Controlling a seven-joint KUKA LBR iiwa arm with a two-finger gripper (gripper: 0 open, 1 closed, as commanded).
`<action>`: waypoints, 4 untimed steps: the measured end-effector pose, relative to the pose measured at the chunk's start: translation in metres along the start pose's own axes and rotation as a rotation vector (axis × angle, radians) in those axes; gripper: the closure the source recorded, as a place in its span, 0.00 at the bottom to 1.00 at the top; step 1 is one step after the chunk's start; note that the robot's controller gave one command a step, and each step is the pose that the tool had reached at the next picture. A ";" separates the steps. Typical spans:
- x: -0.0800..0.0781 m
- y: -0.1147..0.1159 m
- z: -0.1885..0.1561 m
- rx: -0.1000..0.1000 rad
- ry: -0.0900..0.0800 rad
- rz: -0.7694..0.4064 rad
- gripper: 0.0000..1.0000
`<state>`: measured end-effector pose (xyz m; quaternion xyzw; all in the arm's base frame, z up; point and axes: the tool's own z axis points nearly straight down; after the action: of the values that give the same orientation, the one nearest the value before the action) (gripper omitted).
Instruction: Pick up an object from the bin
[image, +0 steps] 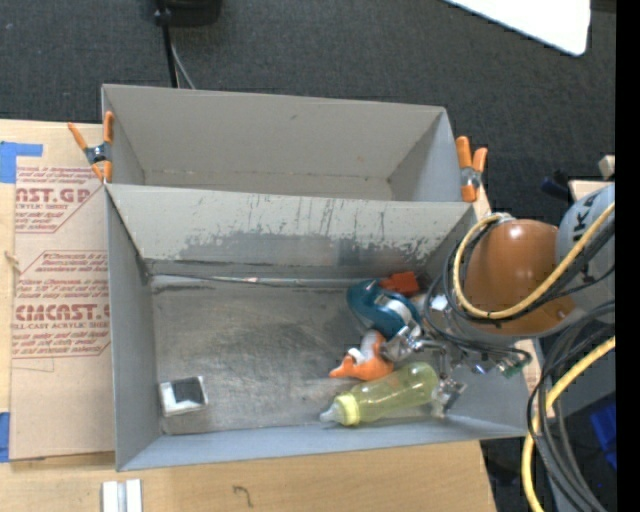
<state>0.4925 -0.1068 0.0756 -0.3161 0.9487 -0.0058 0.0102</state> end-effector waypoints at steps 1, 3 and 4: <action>-0.006 0.006 -0.002 0.010 -0.008 -0.145 1.00; -0.005 0.008 -0.007 0.000 -0.002 -0.145 1.00; -0.005 0.010 -0.025 -0.014 0.008 -0.146 1.00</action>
Offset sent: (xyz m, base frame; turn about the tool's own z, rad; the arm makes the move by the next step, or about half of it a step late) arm 0.0000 0.0000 0.0000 0.0000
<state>0.4902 -0.0954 0.1009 -0.3844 0.9231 -0.0012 0.0035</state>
